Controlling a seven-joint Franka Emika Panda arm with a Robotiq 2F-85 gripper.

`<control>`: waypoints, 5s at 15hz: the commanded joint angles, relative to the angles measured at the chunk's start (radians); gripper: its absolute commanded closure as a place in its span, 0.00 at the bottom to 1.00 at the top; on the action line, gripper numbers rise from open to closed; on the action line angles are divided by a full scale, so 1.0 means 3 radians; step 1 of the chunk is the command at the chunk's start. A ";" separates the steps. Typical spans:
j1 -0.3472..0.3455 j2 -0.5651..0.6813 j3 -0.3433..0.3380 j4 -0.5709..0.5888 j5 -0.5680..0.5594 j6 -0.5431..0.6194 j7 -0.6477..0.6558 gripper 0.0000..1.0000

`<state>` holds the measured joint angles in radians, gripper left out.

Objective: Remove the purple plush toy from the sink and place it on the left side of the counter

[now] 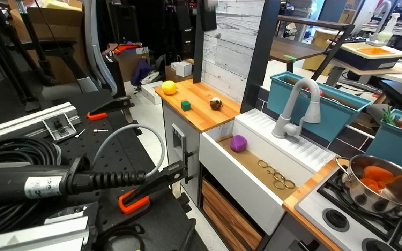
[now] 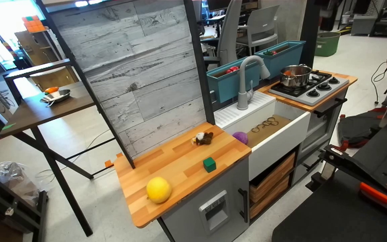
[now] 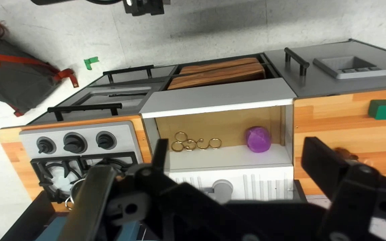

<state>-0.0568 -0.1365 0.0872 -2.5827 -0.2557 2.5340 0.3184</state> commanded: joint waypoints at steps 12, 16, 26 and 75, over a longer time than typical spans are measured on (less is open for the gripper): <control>0.0953 0.3366 -0.1119 0.2206 -0.0399 0.1288 0.2364 0.00; 0.1088 0.4112 -0.1104 0.3006 0.0199 0.1102 0.2226 0.00; 0.0816 0.5085 -0.0726 0.4708 0.0664 0.0125 0.1460 0.00; 0.0524 0.3125 0.0157 0.2644 0.1229 -0.0213 -0.0632 0.97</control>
<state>0.0929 0.8193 0.1206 -1.7279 0.0890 2.4226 0.1745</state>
